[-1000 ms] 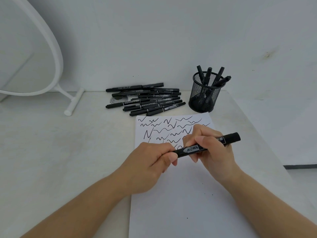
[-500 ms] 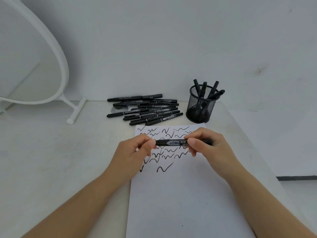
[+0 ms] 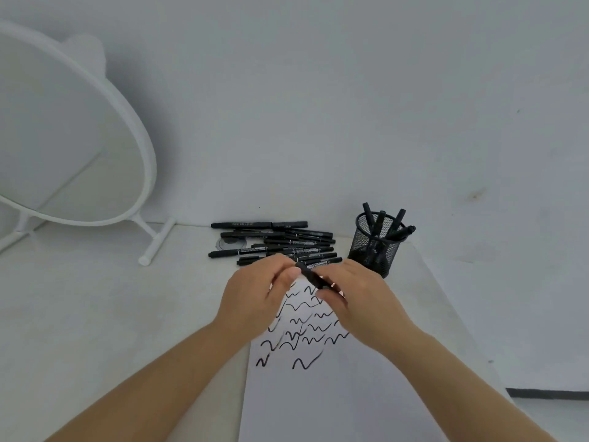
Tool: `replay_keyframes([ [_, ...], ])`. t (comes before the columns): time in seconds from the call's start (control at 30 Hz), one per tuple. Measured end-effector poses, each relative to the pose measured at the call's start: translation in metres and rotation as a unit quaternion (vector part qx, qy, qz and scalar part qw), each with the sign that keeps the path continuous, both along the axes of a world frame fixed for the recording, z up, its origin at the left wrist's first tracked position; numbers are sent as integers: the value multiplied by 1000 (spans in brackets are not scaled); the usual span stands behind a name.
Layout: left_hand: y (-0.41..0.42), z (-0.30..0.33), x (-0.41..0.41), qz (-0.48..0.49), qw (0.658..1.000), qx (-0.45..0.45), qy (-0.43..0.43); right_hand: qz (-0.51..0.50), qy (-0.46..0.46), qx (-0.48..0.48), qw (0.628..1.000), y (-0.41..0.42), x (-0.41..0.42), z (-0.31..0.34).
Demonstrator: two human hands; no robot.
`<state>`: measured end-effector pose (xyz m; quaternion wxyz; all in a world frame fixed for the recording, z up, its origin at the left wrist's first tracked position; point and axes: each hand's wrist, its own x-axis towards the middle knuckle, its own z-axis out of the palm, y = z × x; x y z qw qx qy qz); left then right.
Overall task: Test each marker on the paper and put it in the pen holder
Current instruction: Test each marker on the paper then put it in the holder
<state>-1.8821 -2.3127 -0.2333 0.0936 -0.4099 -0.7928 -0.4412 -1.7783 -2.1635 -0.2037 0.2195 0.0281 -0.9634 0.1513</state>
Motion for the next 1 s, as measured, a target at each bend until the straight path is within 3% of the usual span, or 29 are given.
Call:
replay_keyframes([
  [0.17, 8, -9, -79, 100, 990, -95, -17, -127, 108, -183, 969, 35, -20, 27],
  [0.3, 1, -15, -138, 176, 972, -156, 7, -141, 218, -271, 927, 61, -33, 46],
  [0.43, -5, -22, -164, 200, 960, -196, 21, -136, 257, -255, 922, 79, -43, 49],
  [0.73, 2, -25, -187, 189, 936, -292, 52, -209, 247, -182, 928, 100, -57, 43],
  [1.0, 6, -26, -193, 190, 936, -292, 46, -223, 125, -140, 957, 97, -60, 33],
])
